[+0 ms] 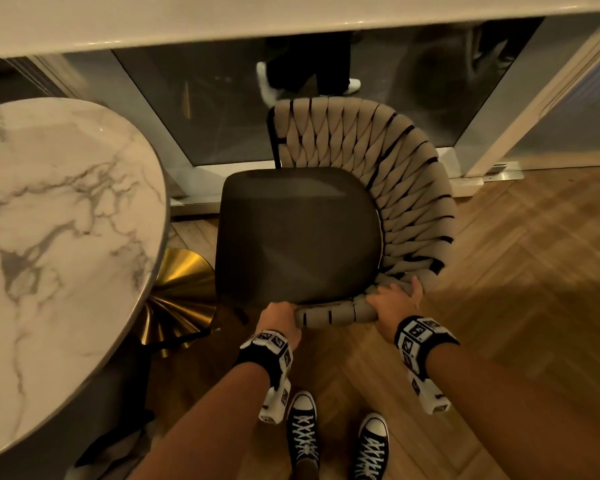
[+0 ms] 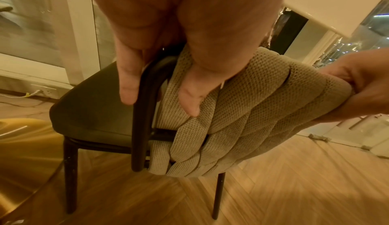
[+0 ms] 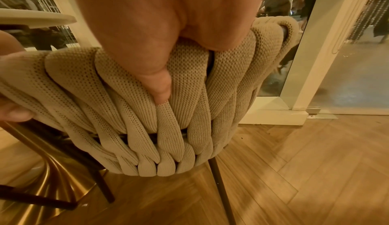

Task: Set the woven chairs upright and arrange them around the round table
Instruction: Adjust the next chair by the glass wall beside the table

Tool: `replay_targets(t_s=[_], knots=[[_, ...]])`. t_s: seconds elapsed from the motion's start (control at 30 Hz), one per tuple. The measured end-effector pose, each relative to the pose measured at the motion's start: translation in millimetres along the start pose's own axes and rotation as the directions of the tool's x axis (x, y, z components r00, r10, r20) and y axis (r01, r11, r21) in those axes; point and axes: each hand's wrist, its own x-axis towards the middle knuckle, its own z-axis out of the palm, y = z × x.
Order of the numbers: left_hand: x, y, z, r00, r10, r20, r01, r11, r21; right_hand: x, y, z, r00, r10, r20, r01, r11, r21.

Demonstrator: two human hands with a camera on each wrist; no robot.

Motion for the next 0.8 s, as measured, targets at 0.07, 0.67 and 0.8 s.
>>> replay_targets(t_s=[0.07, 0.67, 0.8], knots=[[0, 0, -4, 1.0, 0.012, -0.004, -0.012, 1.0, 0.007, 4, 0, 1, 1.0, -0.007, -0.001, 0.007, 1.0, 0.004], [-17, -10, 7, 0.998, 0.01, 0.056, -0.01, 1.0, -0.003, -17, -3, 11, 1.0, -0.008, -0.022, 0.007, 1.0, -0.011], [-26, -17, 14, 0.998, -0.007, 0.055, 0.008, 1.0, -0.008, -26, -8, 20, 1.0, -0.003, 0.002, 0.003, 1.0, -0.006]])
